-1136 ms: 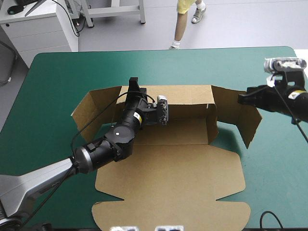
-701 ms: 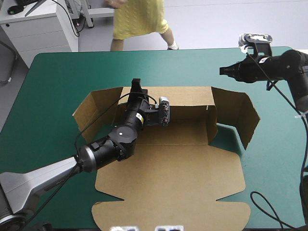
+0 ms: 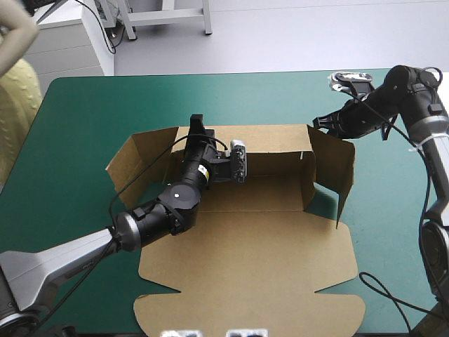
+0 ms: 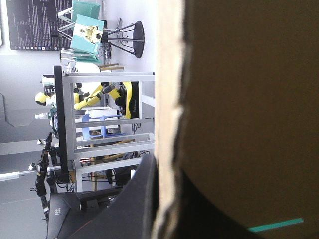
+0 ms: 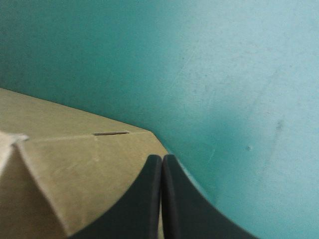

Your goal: Fold the box

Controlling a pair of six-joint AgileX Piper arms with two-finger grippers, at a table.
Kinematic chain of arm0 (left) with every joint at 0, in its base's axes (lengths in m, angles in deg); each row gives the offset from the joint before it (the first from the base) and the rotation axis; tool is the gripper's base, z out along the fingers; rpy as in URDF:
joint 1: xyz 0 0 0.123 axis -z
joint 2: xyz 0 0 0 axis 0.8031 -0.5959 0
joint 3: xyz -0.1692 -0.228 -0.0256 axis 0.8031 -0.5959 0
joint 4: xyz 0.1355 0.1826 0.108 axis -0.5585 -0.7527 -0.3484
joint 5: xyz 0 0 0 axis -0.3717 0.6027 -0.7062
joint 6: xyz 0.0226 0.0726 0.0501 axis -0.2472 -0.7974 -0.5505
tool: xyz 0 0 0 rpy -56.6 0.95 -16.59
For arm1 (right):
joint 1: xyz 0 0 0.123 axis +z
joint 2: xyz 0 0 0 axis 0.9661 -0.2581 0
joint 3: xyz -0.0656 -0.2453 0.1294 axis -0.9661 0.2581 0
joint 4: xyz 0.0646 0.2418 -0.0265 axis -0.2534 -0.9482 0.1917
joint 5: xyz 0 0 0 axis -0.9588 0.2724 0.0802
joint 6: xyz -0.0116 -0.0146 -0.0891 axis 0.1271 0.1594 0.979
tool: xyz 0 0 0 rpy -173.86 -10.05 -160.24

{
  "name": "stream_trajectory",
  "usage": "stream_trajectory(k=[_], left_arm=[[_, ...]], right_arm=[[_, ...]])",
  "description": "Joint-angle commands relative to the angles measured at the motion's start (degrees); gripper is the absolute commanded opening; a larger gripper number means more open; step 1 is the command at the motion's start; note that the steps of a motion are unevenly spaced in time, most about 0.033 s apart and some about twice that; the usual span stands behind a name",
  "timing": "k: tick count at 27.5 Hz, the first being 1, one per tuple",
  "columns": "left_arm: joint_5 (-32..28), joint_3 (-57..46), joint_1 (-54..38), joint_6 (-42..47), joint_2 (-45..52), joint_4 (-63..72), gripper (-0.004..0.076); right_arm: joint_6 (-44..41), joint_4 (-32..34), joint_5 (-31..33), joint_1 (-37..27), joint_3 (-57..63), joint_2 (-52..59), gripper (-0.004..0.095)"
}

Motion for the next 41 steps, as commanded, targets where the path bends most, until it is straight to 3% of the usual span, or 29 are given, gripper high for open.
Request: stream_trajectory(k=[1,4,7,11,18,24,37,41], left_arm=[[1.36,1.82,0.0,1.04,1.73,-2.99,-0.0008],[1.36,1.82,0.0,1.04,1.13,-2.99,-0.0008],[1.36,1.82,0.0,1.04,0.67,-2.99,-0.0008],[1.36,1.82,0.0,1.04,0.55,-2.99,-0.0008],[1.88,1.82,0.0,0.91,0.55,-2.99,-0.0008],[1.88,1.82,0.0,0.91,0.55,-2.99,-0.0008],[2.31,1.82,0.0,0.91,0.55,-2.99,-0.0007],[2.31,1.82,0.0,0.91,0.55,-2.99,-0.0008]], right_arm=[[1.08,-2.47,0.66,0.06,-0.89,5.17,-0.0012],[3.0,-3.84,0.02,0.06,4.12,7.42,-0.0012],[5.25,-6.12,-5.93,0.06,11.58,11.28,-0.0014],[7.59,-6.57,-6.82,0.06,16.47,12.99,-0.0013],[12.41,-11.38,-16.85,0.06,24.87,18.24,-0.0013],[12.4,-11.71,-13.64,0.06,26.51,19.08,-0.0013],[17.01,-13.12,-16.66,0.06,31.18,26.91,-0.0008],[17.02,-13.16,-16.54,0.06,31.18,28.75,0.012]])
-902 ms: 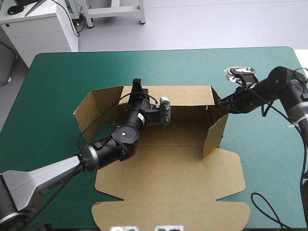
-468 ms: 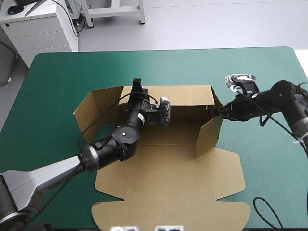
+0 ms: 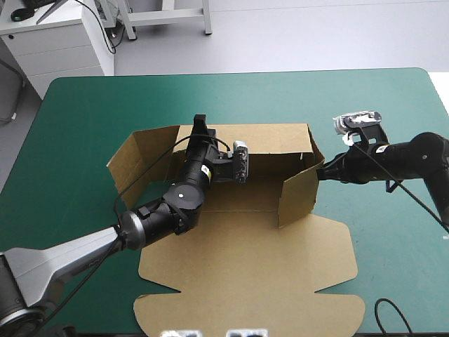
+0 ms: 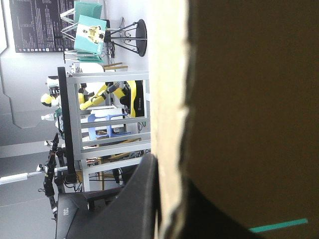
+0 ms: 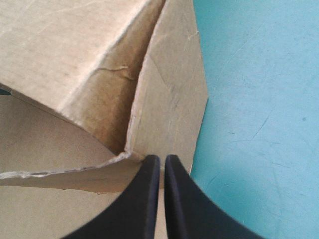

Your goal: Fold the box

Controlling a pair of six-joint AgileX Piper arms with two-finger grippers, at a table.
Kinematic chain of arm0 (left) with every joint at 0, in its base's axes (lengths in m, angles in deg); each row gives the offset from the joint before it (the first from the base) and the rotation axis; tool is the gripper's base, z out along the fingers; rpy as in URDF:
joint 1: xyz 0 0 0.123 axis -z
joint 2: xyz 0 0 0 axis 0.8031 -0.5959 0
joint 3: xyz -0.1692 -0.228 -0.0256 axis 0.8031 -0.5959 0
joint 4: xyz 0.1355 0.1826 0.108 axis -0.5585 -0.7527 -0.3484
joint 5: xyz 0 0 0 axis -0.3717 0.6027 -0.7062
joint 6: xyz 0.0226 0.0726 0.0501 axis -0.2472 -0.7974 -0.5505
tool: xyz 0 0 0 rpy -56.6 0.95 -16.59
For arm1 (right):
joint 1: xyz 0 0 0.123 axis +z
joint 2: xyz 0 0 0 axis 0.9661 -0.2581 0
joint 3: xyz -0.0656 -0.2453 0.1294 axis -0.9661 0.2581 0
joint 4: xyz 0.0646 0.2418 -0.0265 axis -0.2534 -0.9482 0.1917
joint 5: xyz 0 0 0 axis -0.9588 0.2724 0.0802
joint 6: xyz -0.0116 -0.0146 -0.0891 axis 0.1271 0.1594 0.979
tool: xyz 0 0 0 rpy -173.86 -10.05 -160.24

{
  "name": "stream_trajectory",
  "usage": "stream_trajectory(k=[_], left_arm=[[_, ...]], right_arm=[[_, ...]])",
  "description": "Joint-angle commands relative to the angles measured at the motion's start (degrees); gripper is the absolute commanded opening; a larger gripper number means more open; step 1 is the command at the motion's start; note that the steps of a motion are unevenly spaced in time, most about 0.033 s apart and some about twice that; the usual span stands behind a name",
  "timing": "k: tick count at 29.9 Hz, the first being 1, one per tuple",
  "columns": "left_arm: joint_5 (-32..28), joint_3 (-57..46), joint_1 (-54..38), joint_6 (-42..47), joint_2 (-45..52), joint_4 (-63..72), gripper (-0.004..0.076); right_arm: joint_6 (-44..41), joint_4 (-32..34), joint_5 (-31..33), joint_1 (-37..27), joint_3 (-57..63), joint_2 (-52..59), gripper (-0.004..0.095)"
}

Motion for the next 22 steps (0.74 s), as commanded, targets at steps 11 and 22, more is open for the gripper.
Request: stream_trajectory(k=[11,22], left_arm=[[2.28,1.71,0.0,1.42,2.0,-1.34,-0.0007],[1.99,1.71,0.0,1.55,2.0,-1.34,-0.0007]], right_arm=[[1.35,-7.07,-0.15,0.0,-1.24,3.62,0.041],[2.23,-10.5,1.18,0.0,-1.24,3.62,0.0453]])
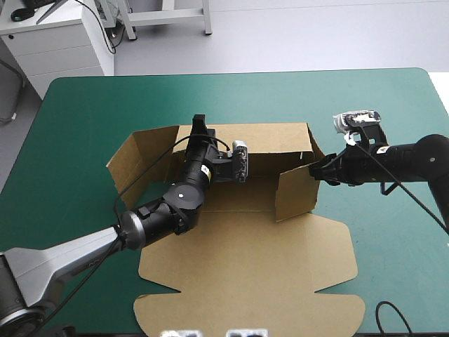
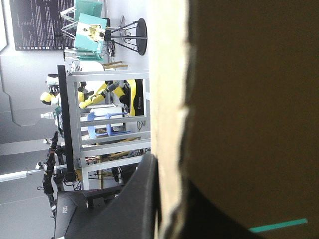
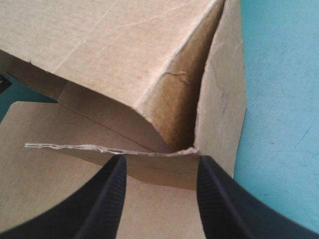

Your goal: Fold the box

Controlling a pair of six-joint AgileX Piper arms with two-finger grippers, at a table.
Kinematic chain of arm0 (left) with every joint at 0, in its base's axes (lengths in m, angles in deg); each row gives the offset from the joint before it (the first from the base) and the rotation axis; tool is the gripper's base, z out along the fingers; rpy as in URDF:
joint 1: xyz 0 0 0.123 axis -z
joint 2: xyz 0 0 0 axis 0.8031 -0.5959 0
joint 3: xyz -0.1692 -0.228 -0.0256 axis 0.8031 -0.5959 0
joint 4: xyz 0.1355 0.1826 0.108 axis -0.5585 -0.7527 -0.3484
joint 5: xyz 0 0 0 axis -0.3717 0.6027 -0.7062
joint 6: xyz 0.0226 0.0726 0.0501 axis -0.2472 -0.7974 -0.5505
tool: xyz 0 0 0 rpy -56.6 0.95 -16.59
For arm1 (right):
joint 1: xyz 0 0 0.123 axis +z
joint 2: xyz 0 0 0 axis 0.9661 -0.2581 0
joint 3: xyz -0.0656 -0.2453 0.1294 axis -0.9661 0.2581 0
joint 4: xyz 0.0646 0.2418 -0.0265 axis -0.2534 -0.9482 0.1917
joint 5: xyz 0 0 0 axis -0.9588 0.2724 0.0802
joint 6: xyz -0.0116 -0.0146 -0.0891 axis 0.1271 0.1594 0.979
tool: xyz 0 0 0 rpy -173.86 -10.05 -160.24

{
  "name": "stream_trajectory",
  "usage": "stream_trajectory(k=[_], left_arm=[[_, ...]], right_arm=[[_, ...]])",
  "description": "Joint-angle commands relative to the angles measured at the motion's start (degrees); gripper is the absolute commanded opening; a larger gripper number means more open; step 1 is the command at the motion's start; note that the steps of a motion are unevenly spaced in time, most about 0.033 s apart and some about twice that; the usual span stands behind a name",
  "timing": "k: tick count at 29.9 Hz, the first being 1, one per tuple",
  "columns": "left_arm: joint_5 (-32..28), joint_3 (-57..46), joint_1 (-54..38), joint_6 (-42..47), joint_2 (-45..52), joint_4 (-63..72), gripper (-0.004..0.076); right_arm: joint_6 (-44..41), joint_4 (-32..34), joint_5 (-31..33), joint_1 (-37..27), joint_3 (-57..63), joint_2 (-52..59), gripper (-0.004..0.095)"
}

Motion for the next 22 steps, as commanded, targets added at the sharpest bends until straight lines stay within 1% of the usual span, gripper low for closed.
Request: stream_trajectory(k=[1,2,5,8,9,10,11,13,14,15,18,22], left_arm=[[1.7,1.71,0.0,1.09,2.0,-1.3,-0.0007],[1.7,1.71,0.0,1.09,2.0,-1.3,-0.0007],[1.7,1.71,0.0,1.09,2.0,-1.3,-0.0007],[1.7,1.71,0.0,1.09,2.0,-1.3,-0.0007],[1.7,1.71,0.0,1.09,2.0,-1.3,-0.0007],[1.7,1.71,0.0,1.09,2.0,-1.3,-0.0007],[1.7,1.71,0.0,1.09,2.0,-1.3,-0.0007],[1.7,1.71,0.0,1.09,2.0,-1.3,-0.0007],[1.7,1.71,0.0,1.09,2.0,-1.3,-0.0007],[1.7,1.71,0.0,1.09,2.0,-1.3,-0.0007],[1.82,1.71,0.0,1.09,2.0,-1.3,-0.0007],[1.82,1.71,0.0,1.09,2.0,-1.3,-0.0007]], right_arm=[[1.09,-4.33,-0.94,0.0,-1.32,1.65,0.0466],[1.39,-5.2,-0.94,0.0,-1.32,1.68,0.0482],[2.33,-5.63,-1.62,0.0,-1.32,1.68,0.049],[2.33,-3.5,-3.03,0.0,-1.32,1.68,0.0484],[2.33,-3.0,-3.2,0.0,-1.32,1.58,0.0466],[2.33,-2.91,-3.37,0.0,-1.32,1.58,0.0424],[2.33,-2.85,-3.27,0.0,-1.32,1.58,0.0349],[2.63,-2.85,-2.78,0.0,-1.32,1.58,0.017],[3.4,-2.85,-2.19,0.0,-1.32,1.58,0.0038],[3.52,-2.77,-1.5,0.0,-1.32,1.58,-0.0012],[3.3,-1.92,0.56,0.0,-1.32,1.58,-0.0013],[2.41,-0.76,0.99,0.0,-1.32,1.69,-0.0013]])
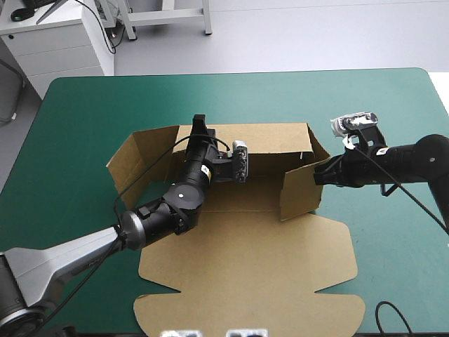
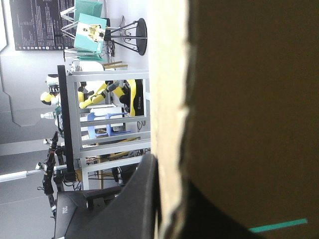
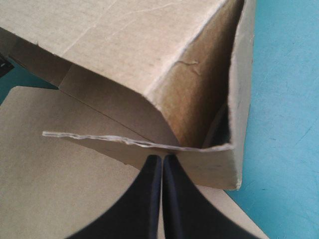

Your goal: Fold the box

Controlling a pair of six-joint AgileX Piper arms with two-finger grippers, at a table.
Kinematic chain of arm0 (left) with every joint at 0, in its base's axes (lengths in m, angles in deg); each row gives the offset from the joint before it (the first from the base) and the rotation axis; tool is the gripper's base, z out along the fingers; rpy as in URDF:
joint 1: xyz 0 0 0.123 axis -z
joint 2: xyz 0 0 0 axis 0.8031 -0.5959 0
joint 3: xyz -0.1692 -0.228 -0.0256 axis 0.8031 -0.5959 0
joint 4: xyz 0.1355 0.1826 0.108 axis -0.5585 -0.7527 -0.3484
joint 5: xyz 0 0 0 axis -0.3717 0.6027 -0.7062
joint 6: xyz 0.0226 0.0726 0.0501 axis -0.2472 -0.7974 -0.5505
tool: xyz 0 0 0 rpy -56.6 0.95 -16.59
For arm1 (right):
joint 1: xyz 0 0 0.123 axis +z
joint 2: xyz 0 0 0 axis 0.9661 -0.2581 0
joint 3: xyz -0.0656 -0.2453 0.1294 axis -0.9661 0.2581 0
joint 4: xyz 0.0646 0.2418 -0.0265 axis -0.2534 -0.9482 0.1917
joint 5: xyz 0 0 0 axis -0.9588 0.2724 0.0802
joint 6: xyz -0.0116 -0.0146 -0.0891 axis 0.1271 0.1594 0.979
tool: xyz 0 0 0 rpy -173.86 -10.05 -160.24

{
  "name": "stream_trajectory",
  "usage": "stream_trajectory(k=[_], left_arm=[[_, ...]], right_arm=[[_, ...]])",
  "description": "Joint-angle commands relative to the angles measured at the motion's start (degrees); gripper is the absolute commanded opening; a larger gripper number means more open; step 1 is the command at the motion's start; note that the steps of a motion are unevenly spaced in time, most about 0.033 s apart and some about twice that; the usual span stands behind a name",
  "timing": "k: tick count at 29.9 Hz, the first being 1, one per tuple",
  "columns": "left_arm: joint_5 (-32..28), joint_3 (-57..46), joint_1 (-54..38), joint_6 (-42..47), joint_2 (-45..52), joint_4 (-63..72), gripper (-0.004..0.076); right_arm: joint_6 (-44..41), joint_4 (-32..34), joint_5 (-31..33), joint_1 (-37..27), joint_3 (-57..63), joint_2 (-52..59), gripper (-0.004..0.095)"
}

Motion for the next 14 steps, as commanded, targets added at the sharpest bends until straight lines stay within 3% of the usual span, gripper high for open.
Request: stream_trajectory(k=[1,9,14], left_arm=[[1.82,1.71,0.0,1.09,2.04,-1.3,-0.0007],[1.43,1.71,0.0,1.09,2.04,-1.3,-0.0007],[0.95,1.71,0.0,1.09,2.04,-1.3,-0.0007]], right_arm=[[-0.07,-1.07,-0.72,0.0,-1.32,1.69,-0.0013],[-0.07,-0.27,-1.83,0.0,-3.36,6.19,-0.0013],[-0.07,-0.27,-6.57,0.0,-7.05,10.14,-0.0013]])
